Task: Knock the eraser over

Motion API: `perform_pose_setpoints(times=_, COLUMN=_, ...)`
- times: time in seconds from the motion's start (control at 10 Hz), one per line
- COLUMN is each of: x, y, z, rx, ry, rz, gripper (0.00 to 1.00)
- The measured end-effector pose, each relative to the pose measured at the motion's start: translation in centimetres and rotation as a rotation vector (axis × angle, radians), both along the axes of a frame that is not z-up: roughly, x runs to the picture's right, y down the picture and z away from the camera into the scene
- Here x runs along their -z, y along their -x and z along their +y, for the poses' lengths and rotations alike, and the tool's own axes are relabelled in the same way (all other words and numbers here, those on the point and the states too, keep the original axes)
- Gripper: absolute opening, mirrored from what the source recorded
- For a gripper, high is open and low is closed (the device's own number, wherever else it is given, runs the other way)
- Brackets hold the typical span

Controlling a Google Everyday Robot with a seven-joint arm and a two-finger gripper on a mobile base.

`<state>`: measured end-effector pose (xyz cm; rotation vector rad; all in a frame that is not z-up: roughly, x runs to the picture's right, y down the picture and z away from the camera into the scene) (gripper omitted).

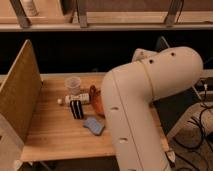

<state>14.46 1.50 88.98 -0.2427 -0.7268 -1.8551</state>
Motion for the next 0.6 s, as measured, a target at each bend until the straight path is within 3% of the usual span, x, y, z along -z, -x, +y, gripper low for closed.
perform_pose_setpoints(times=0.2, x=-0.4, y=2.6, z=1.9, rx=0.048, ry=0.035, rz=-0.004, gripper=0.00)
perform_pose_setpoints(times=0.4, x=-0.3, y=4.8, z=3.4, rx=0.128, ry=0.040, rz=-0.014, gripper=0.00)
perform_pose_setpoints(times=0.6, x=-0.2, y=4.8, z=3.5, rx=0.135, ry=0.039, rz=-0.015, gripper=0.00)
